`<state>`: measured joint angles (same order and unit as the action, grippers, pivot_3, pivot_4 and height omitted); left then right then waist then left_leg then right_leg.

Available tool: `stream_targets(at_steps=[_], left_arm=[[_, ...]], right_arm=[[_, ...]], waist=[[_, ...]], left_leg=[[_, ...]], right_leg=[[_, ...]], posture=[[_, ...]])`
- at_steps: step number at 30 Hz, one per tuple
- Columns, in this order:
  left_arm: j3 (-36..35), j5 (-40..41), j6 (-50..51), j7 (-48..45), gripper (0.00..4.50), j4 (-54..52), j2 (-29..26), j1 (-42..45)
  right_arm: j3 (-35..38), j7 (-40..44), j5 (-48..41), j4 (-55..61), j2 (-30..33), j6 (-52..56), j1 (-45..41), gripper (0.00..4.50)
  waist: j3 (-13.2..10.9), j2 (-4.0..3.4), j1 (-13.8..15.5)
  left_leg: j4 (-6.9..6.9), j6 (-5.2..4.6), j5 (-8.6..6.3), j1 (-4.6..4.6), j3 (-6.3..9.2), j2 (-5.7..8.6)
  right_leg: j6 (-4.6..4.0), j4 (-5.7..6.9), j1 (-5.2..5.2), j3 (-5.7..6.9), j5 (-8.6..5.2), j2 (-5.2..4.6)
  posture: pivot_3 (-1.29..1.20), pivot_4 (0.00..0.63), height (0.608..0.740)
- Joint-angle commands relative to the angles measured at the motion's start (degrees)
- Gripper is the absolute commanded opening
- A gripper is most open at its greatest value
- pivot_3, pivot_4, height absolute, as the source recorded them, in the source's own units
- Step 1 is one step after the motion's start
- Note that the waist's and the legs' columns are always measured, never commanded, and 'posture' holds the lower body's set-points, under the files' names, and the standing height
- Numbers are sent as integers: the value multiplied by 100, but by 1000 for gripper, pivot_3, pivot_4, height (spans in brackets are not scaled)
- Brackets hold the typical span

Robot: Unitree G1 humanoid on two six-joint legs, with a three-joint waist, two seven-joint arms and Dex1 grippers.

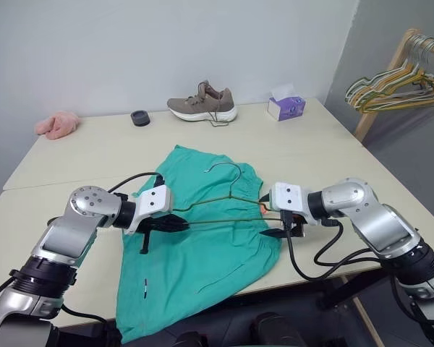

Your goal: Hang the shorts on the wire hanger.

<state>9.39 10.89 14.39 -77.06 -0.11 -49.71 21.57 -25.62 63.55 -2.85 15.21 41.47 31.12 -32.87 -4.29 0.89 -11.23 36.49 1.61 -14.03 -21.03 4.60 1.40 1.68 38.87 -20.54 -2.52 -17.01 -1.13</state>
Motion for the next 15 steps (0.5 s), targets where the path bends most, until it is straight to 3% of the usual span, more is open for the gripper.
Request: stream_targets(at_steps=[1,8,9,15], left_arm=[[-27,0,-88,-26,0,-96,-61,-14],[-25,39,-39,23,0,-189,22,-62],[-37,85,20,27,0,-208,46,-60],[-115,250,298,68,0,-285,152,-79]], right_arm=[[-36,4,105,45,-47,66,-134,2796],[-85,-57,187,64,-132,307,-37,226],[-85,-63,195,71,-137,327,-26,52],[-40,-159,235,87,-144,374,26,52]], waist=[[-1,1,0],[-6,1,3],[-6,1,4],[-11,0,2]], left_leg=[[0,0,0,0,1,0],[0,0,0,0,2,0],[0,0,0,0,2,0],[0,0,0,0,2,0]], right_leg=[[0,0,0,0,0,0],[0,0,0,2,0,0],[0,0,0,3,0,0],[1,0,0,3,-1,0]], posture=[[-212,32,740],[-213,36,740],[-213,36,740],[-213,36,740]])
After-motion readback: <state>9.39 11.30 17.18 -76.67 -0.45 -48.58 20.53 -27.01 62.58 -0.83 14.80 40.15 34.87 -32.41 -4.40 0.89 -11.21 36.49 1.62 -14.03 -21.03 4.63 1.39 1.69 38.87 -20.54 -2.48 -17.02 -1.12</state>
